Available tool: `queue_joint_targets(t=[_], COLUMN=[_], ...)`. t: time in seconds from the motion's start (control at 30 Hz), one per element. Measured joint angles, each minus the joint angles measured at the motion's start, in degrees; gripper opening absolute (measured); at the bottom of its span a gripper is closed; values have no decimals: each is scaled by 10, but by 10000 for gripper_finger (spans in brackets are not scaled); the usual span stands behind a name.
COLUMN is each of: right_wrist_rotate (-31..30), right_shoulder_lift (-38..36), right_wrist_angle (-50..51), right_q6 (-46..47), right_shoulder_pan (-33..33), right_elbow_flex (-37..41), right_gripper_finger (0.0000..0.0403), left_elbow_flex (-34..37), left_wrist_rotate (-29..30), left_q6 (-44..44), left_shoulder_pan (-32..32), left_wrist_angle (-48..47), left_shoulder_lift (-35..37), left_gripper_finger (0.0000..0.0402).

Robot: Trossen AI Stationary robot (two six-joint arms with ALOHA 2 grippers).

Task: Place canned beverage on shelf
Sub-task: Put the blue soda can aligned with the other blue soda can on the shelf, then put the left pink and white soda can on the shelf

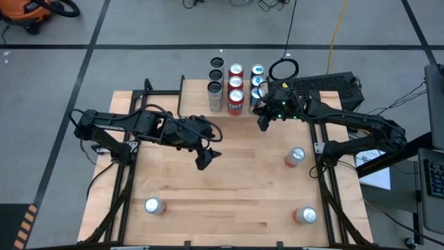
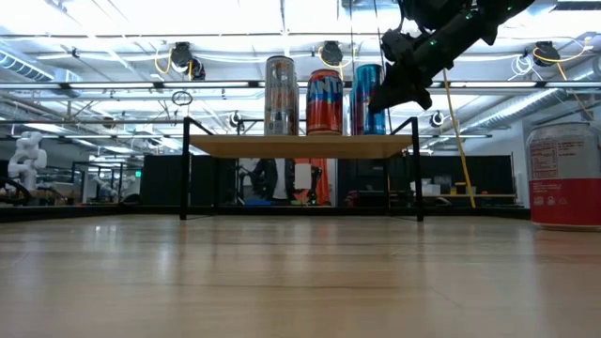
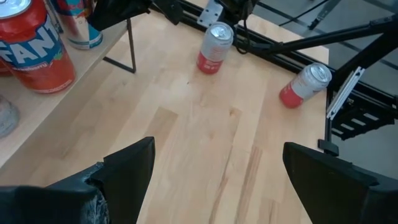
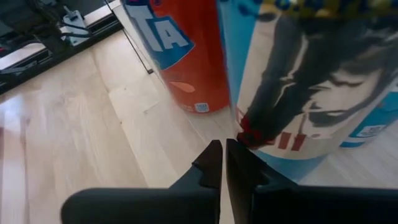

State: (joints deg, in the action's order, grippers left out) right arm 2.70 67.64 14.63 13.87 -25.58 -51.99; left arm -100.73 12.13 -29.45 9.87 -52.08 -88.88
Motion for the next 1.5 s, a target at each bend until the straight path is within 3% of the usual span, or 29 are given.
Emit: queue_joint_targets(t=[0.17, 0.4, 0.63, 0.93, 1.13, 1.33, 1.5], right_wrist_rotate=[6, 109, 110, 113, 196, 293, 320], right_shoulder_lift=[-1, -37, -78, -81, -81, -81, -81], right_wrist_angle=[0, -3, 2, 15, 16, 16, 22], right_q6=[4, 40, 60, 55, 90, 126, 116], right_shoulder_pan=[0, 17, 64, 78, 77, 80, 105], right_elbow_flex=[0, 0, 0, 0, 0, 0, 0], right_gripper_finger=[0, 0, 0, 0, 0, 0, 0], left_elbow_flex=[0, 0, 0, 5, 33, 67, 82], left_wrist_rotate=[-1, -33, -105, -167, -233, -329, -341], left_q6=[0, -14, -75, -254, -347, -510, -616], left_shoulder_pan=[0, 0, 15, 88, 143, 175, 202], left_wrist_angle=[-5, -63, -153, -267, -315, -312, -318], left_shoulder_lift=[0, 0, 6, 6, 6, 5, 6], left_gripper_finger=[357, 357, 357, 357, 357, 357, 357])
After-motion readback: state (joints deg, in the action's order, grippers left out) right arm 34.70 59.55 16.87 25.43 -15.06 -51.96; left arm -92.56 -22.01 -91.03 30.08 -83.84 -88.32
